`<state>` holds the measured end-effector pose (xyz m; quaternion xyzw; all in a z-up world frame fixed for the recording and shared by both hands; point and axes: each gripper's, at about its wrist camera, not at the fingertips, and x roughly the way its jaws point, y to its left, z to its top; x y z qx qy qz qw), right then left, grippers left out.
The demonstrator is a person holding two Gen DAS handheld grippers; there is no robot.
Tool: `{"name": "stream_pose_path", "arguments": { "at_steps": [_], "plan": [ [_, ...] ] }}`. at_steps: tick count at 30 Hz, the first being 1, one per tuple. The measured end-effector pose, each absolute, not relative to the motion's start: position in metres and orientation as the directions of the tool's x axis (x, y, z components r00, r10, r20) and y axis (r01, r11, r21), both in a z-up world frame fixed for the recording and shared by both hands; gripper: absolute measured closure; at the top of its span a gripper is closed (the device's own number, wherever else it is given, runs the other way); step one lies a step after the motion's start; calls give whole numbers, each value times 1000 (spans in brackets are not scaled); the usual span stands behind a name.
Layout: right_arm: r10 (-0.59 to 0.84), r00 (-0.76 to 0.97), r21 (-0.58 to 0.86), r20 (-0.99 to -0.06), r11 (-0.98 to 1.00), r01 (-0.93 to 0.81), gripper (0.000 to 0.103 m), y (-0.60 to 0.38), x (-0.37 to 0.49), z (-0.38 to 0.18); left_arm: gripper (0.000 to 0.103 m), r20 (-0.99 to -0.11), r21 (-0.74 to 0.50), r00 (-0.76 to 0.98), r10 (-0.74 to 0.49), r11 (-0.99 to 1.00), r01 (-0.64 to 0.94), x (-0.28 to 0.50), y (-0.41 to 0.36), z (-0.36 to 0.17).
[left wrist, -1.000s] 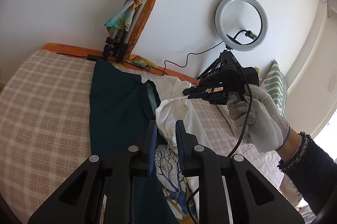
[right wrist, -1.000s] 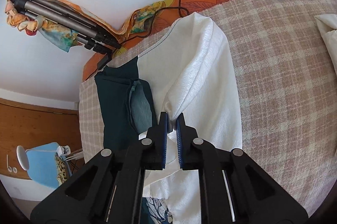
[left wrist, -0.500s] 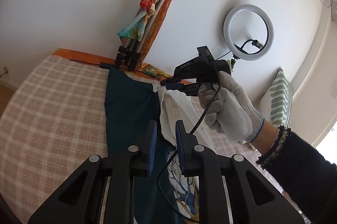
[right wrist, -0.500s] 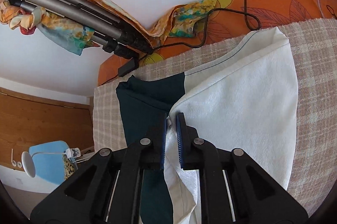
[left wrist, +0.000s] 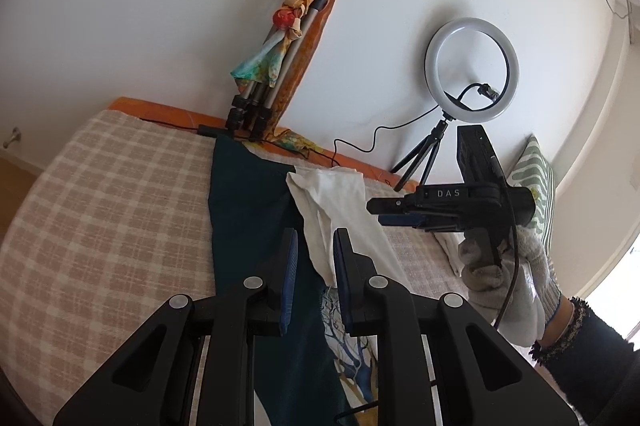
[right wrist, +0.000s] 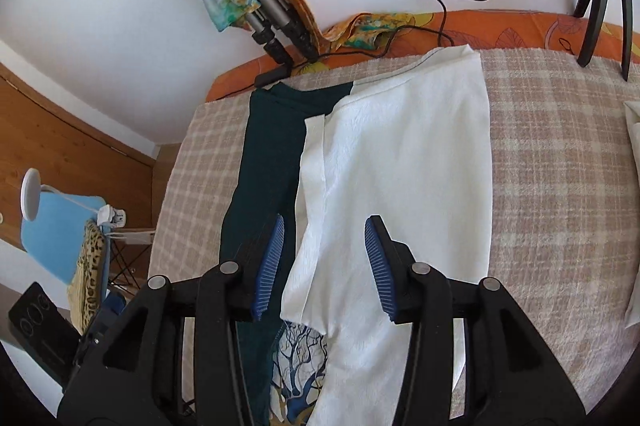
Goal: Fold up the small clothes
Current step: 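Open the right tool and withdraw it from the folded shirt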
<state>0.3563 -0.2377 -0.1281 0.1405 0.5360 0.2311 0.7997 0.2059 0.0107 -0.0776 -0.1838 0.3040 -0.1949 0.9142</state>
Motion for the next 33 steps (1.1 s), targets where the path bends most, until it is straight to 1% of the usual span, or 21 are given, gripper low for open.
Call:
{"name": "stream_pose_path", "arguments": {
  "at_steps": [4, 7, 10, 13, 14, 15, 16, 17, 20, 22, 24, 26, 31, 33],
  "plan": [
    [487, 261, 422, -834, 866, -267, 58, -212, 330, -160, 87, -488, -435, 746, -454, 867, 243, 204, 11, -76],
    [511, 185, 462, -839, 850, -255, 58, -199, 328, -185, 87, -490, -425, 749, -446, 873, 242, 199, 13, -74],
    [576, 177, 528, -798, 810, -254, 58, -204, 318, -183, 87, -495, -405, 757, -427, 884, 234, 192, 20, -71],
    [630, 234, 582, -741, 775, -245, 58, -228, 299, -158, 86, -498, -408, 759, -419, 886, 222, 184, 32, -70],
    [631, 262, 583, -730, 775, -242, 58, -238, 290, -147, 78, -500, -415, 755, -423, 883, 219, 181, 36, -70],
    [623, 290, 575, -726, 782, -241, 58, -249, 279, -137, 64, -502, -423, 754, -424, 881, 214, 178, 39, -71],
    [610, 319, 562, -725, 792, -239, 58, -259, 268, -127, 59, -499, -430, 754, -427, 877, 212, 173, 42, -71],
    [597, 344, 546, -725, 803, -241, 58, -269, 255, -118, 58, -497, -435, 751, -434, 874, 216, 168, 44, -72],
    [545, 401, 497, -736, 838, -226, 54, -299, 213, -101, 58, -513, -428, 728, -454, 871, 241, 149, 44, -75],
    [524, 423, 482, -739, 850, -210, 53, -317, 182, -99, 58, -526, -436, 696, -489, 858, 273, 132, 41, -79],
    [500, 426, 461, -754, 865, -199, 53, -330, 152, -104, 58, -557, -412, 666, -496, 861, 297, 114, 36, -86],
    [483, 412, 445, -773, 875, -193, 53, -339, 125, -114, 58, -606, -383, 632, -482, 874, 300, 95, 31, -99],
    [472, 325, 430, -819, 881, -195, 53, -343, 76, -151, 58, -680, -481, 486, -549, 834, 270, 52, 30, -144],
    [464, 304, 424, -832, 885, -191, 53, -345, 62, -163, 58, -690, -510, 454, -563, 824, 247, 39, 29, -157]
  ]
}}
